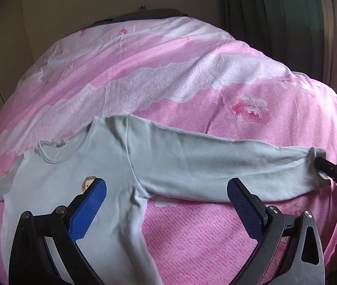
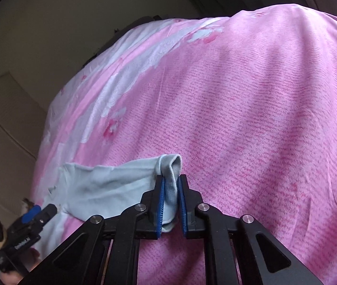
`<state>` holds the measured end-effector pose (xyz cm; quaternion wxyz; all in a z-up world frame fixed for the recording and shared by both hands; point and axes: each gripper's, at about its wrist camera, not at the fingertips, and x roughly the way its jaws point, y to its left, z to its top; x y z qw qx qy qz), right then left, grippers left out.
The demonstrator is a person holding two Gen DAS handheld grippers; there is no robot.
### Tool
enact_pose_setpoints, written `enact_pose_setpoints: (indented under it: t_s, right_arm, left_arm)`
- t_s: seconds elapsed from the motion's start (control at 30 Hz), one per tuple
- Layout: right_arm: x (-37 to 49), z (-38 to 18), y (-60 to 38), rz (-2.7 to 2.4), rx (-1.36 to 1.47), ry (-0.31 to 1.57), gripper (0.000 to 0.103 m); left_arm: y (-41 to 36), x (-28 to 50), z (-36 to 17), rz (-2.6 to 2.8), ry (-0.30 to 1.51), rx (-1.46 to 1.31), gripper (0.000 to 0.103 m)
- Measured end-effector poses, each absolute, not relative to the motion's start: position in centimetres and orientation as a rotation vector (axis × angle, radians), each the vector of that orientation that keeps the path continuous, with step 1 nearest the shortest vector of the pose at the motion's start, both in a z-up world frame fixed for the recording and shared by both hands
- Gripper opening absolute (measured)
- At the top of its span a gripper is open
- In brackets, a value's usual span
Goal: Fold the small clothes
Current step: 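Grasp the sleeve cuff with the right gripper and lift it, then fold the held sleeve across the shirt body with the right gripper, release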
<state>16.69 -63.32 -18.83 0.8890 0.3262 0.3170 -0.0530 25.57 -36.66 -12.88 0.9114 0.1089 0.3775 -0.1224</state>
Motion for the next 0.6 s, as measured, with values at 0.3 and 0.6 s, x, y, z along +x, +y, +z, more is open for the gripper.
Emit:
enact_pose_setpoints:
  t_s: [0.3, 0.6]
  right_arm:
    - [15.6, -13.4, -60.1, -0.132, 0.581, 0.608, 0.011]
    - [18.4, -8.3, -52.9, -0.08, 0.509, 0.598, 0.011]
  left_arm:
    - [-32.4, 25.0, -9.5, -0.22, 0.74, 0.186, 0.103]
    - [-22.8, 25.5, -6.5, -0.126, 0.735, 0.099, 0.103]
